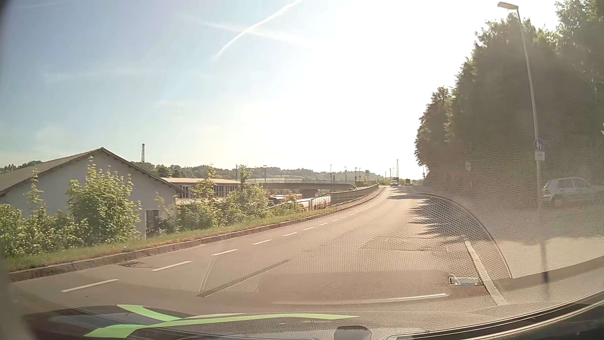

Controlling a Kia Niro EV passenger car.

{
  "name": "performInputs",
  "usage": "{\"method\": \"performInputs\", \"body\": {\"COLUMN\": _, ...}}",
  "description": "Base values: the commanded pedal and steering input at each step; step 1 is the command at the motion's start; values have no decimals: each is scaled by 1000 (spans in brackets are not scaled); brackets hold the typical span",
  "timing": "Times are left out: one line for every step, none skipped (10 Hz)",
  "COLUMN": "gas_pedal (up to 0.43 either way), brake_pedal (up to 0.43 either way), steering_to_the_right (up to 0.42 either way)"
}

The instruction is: Follow the waypoints while adhering to traffic rules and regulations

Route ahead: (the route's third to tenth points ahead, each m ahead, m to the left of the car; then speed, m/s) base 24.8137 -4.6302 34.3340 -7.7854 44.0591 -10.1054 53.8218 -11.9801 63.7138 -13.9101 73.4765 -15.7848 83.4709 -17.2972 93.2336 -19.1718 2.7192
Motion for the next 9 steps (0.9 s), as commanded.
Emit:
{"method": "performInputs", "body": {"gas_pedal": 39, "brake_pedal": 0, "steering_to_the_right": 263}}
{"method": "performInputs", "body": {"gas_pedal": 39, "brake_pedal": 0, "steering_to_the_right": 254}}
{"method": "performInputs", "body": {"gas_pedal": 39, "brake_pedal": 0, "steering_to_the_right": 249}}
{"method": "performInputs", "body": {"gas_pedal": 39, "brake_pedal": 0, "steering_to_the_right": 234}}
{"method": "performInputs", "body": {"gas_pedal": 39, "brake_pedal": 0, "steering_to_the_right": 217}}
{"method": "performInputs", "body": {"gas_pedal": 39, "brake_pedal": 0, "steering_to_the_right": 203}}
{"method": "performInputs", "body": {"gas_pedal": 39, "brake_pedal": 0, "steering_to_the_right": 185}}
{"method": "performInputs", "body": {"gas_pedal": 47, "brake_pedal": 0, "steering_to_the_right": 155}}
{"method": "performInputs", "body": {"gas_pedal": 47, "brake_pedal": 0, "steering_to_the_right": 140}}
